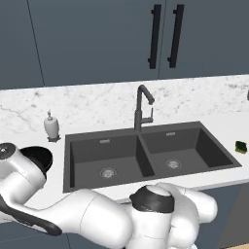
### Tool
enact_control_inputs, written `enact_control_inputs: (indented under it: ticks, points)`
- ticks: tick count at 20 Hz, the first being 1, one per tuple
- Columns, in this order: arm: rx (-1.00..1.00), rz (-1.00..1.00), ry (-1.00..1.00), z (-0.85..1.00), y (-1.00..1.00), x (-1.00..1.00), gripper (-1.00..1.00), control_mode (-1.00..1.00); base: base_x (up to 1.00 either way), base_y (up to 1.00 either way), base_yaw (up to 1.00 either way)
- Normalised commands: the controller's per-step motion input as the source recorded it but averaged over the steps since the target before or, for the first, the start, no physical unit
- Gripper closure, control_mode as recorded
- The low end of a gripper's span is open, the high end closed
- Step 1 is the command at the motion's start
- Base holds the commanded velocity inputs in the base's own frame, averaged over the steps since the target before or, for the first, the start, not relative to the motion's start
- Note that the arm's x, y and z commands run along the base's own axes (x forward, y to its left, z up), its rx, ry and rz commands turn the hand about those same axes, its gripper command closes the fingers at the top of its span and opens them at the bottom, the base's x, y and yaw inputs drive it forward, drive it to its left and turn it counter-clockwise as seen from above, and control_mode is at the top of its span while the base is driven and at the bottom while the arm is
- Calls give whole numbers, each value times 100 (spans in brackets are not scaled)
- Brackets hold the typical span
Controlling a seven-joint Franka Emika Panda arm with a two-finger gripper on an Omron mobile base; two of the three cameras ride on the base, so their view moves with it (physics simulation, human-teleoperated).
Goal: Pick the pan and sponge and place them into the sink. Then turn on the water.
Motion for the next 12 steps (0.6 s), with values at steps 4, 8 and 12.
enact_control_inputs:
  ticks: [4,8,12]
  points:
    - [0,-12,-1,-6,0,7,-100,-100,0,0,0]
    - [0,-3,1,-2,0,12,-100,-100,0,0,0]
    - [0,2,5,-9,-13,26,-100,-100,0,0,0]
